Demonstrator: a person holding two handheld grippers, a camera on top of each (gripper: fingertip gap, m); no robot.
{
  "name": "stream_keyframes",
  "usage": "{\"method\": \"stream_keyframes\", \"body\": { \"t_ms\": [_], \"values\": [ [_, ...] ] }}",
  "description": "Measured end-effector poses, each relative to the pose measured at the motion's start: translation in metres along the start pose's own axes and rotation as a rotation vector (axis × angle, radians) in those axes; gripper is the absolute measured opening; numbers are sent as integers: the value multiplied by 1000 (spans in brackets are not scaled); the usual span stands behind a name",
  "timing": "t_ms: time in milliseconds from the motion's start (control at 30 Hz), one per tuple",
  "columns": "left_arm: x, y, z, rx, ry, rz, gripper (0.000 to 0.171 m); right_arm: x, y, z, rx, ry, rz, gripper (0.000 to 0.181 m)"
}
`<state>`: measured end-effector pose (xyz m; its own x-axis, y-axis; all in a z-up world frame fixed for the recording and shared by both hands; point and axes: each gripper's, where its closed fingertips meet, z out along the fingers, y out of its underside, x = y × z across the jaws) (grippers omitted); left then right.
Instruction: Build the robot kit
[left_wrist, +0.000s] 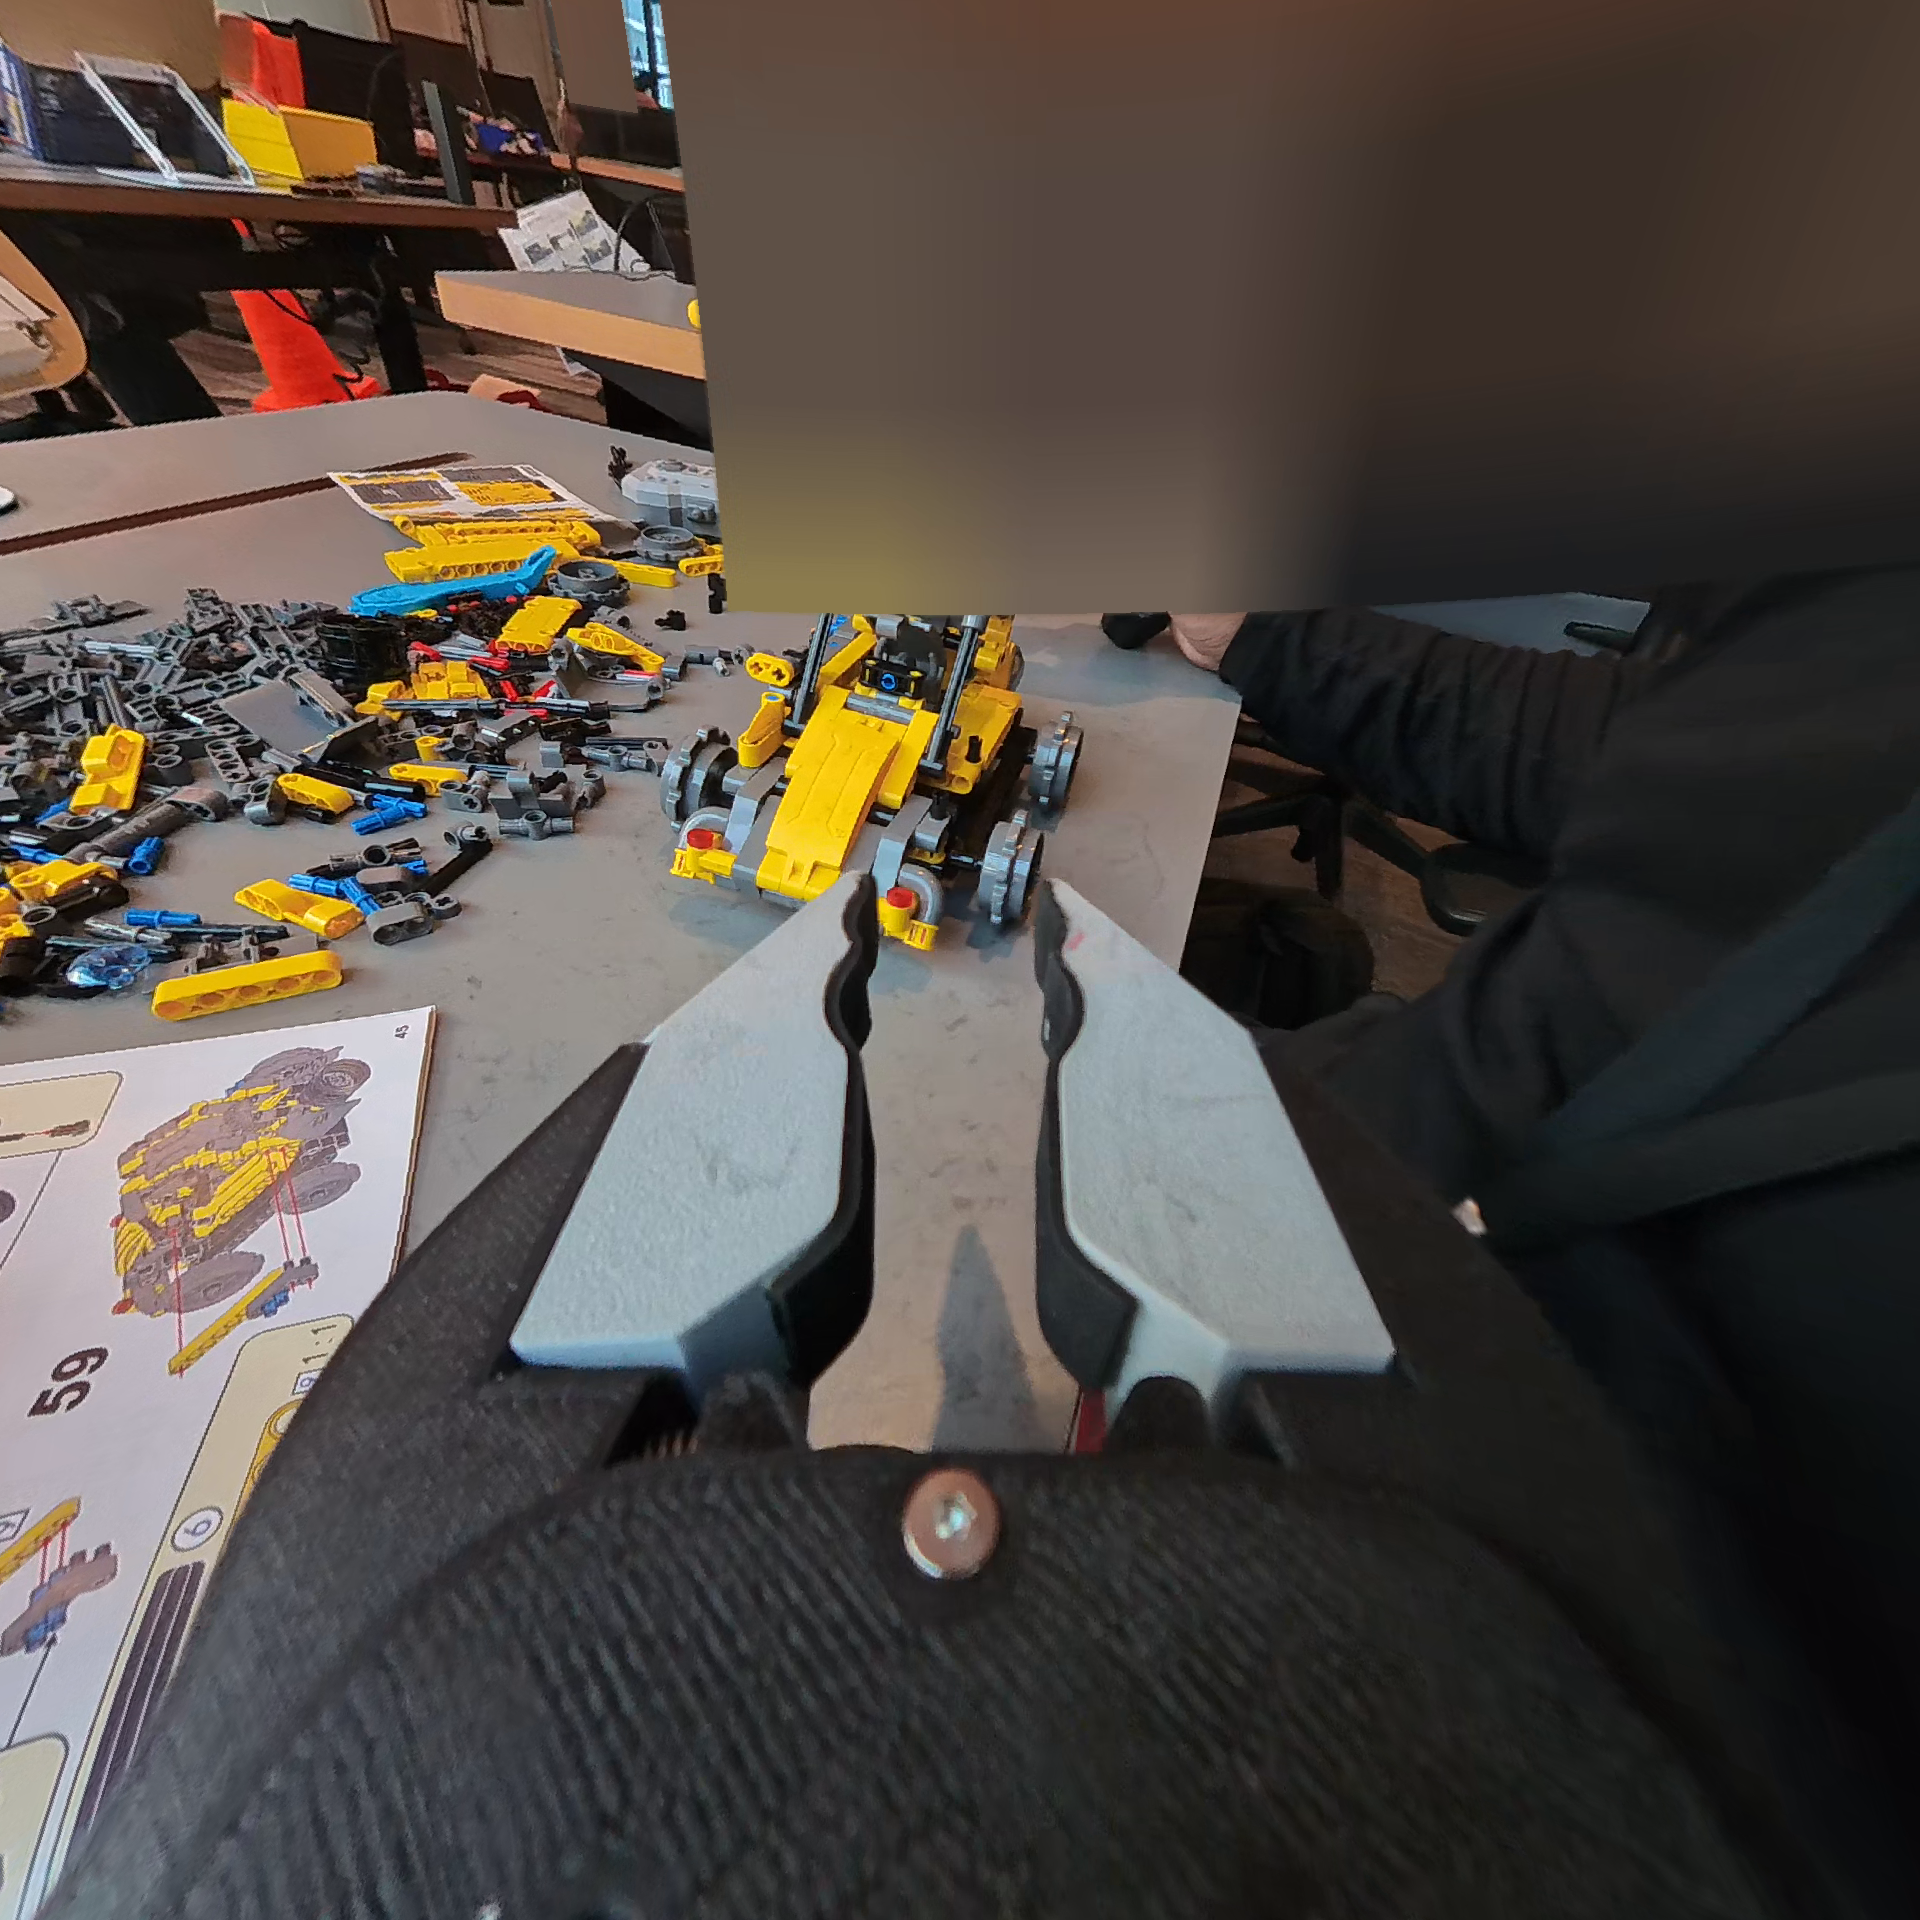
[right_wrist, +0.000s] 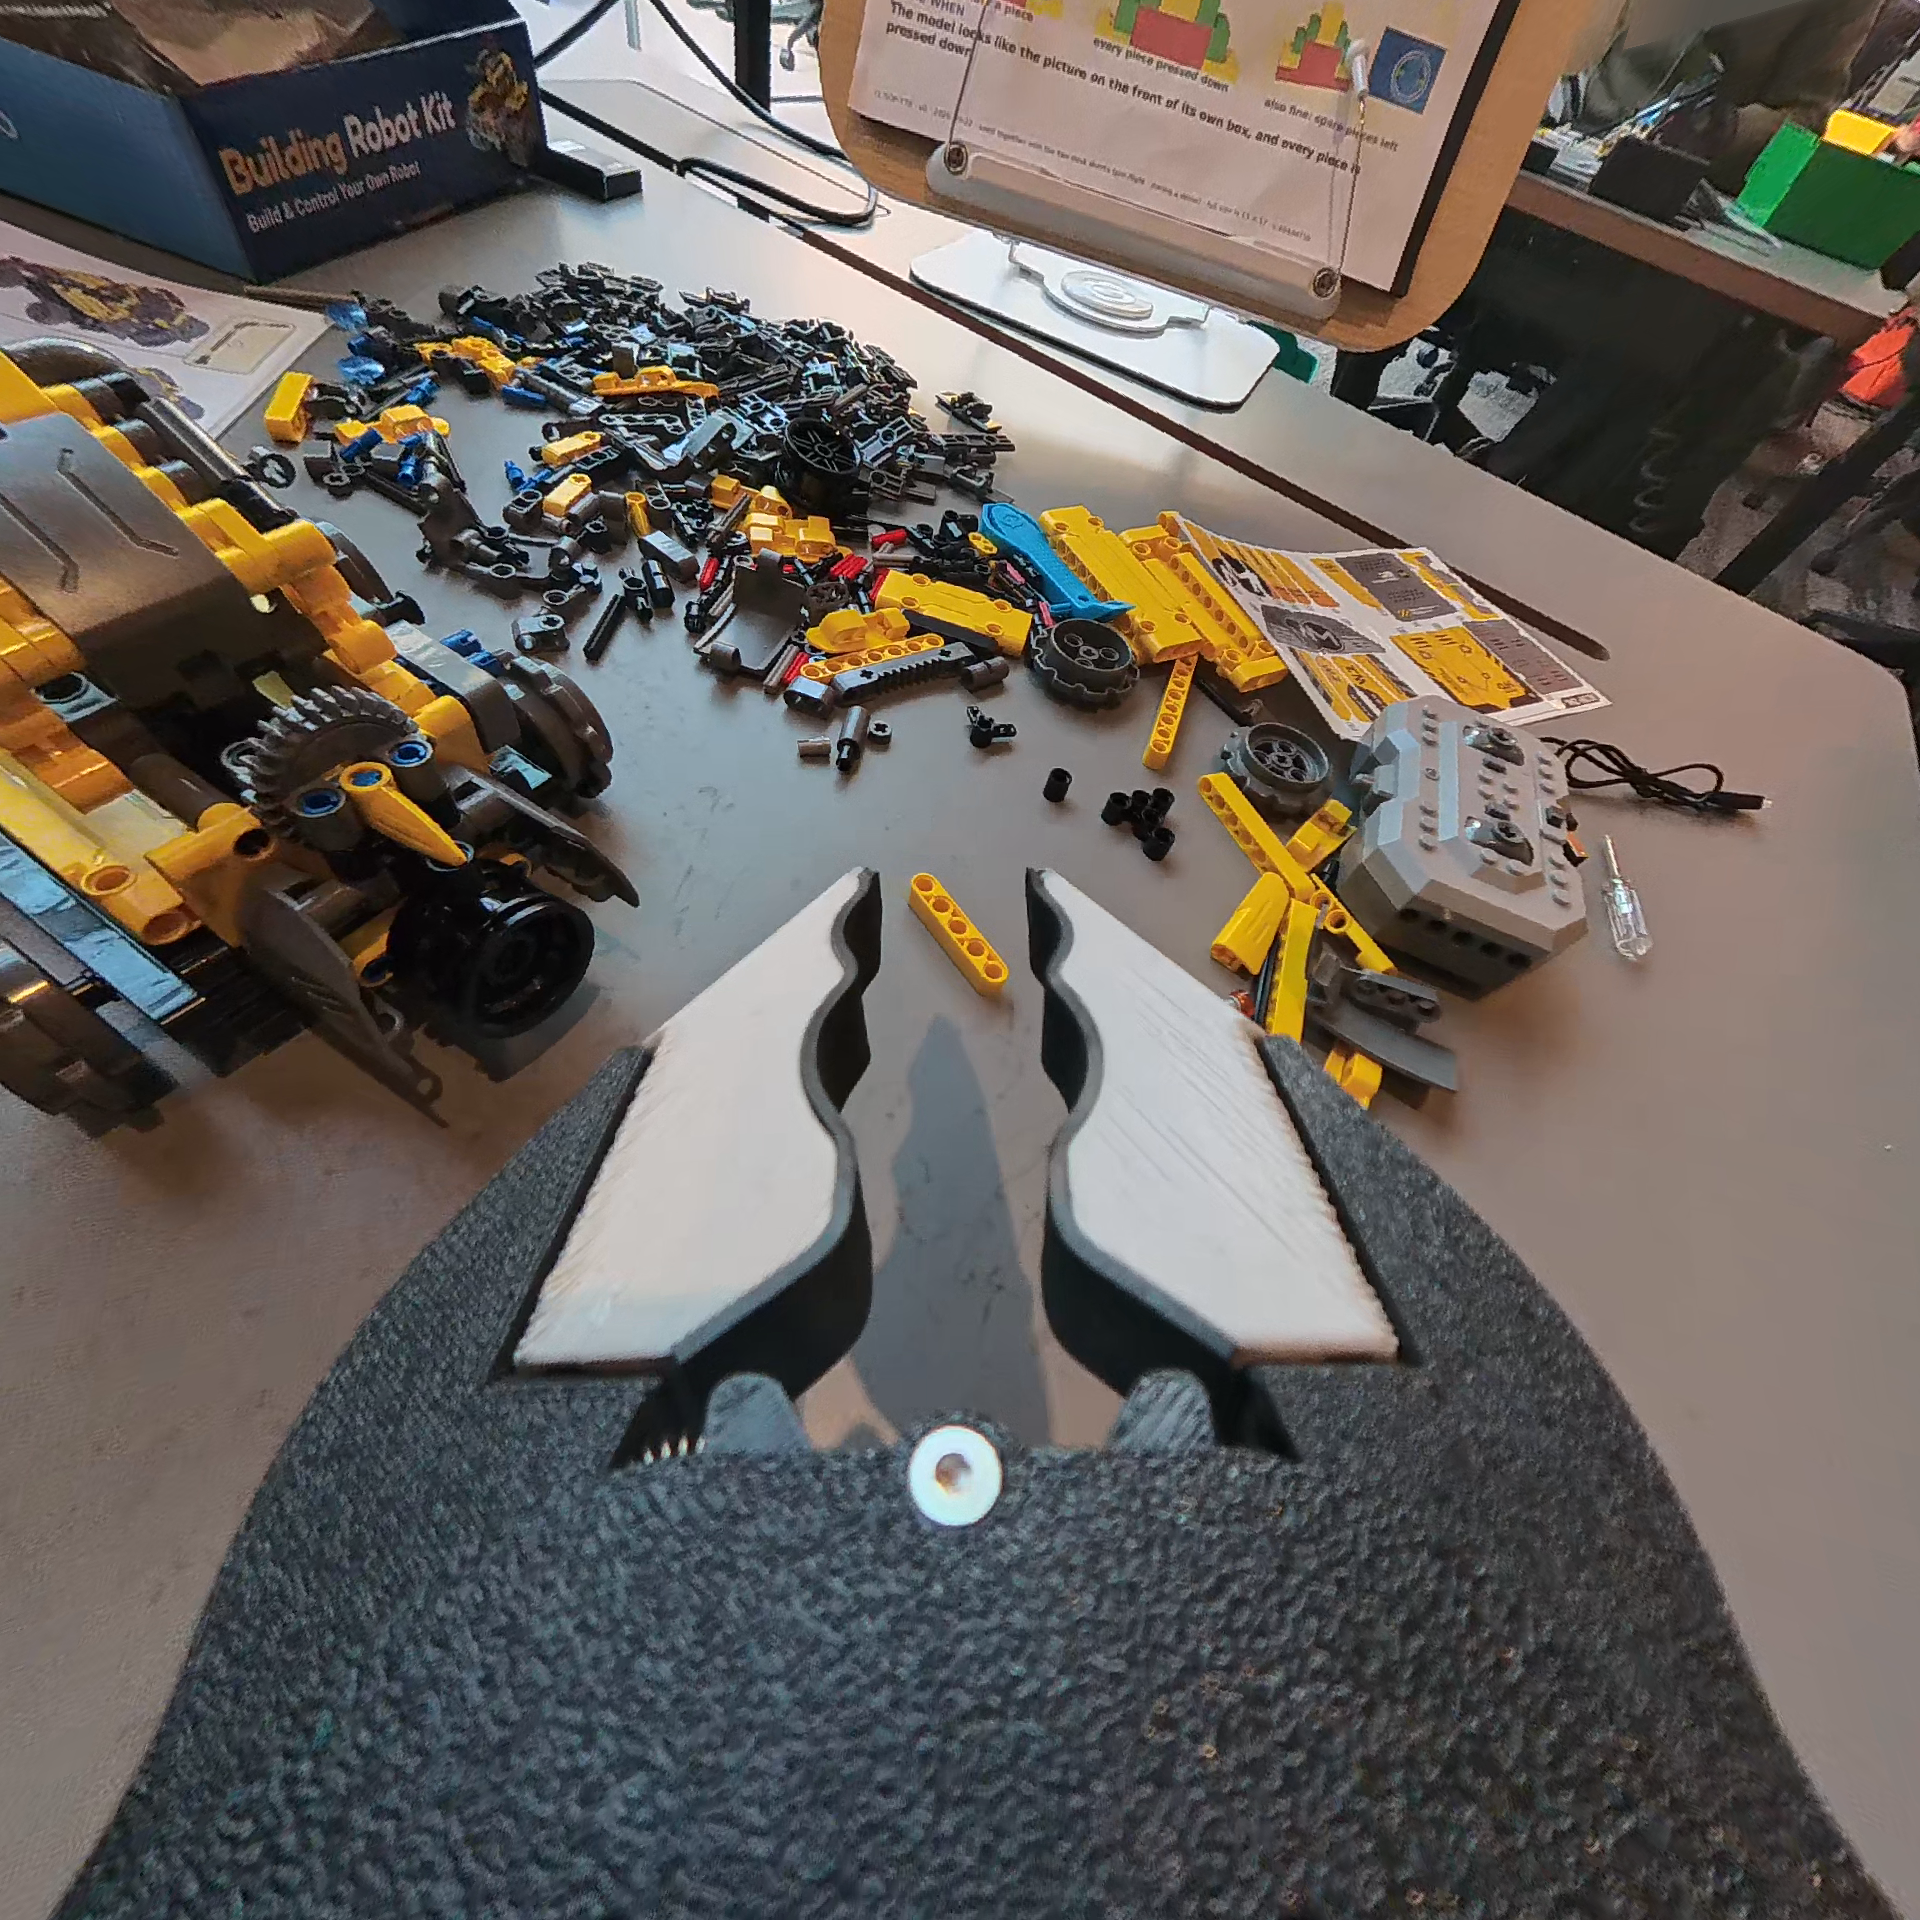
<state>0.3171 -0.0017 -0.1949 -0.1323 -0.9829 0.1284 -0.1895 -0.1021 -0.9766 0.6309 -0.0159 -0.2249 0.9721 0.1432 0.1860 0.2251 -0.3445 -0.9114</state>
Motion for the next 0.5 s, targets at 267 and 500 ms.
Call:
{"method": "stream_keyframes", "body": {
  "t_ms": [267, 500],
  "values": [
    [-3, 5, 4, -38, -25, 4, 27, -2, -3, -1, 17, -12, 4, 32],
    [-8, 12, 10, -92, -63, -4, 28, -3, -4, -1, 20, -10, -2, 36]
  ]
}}
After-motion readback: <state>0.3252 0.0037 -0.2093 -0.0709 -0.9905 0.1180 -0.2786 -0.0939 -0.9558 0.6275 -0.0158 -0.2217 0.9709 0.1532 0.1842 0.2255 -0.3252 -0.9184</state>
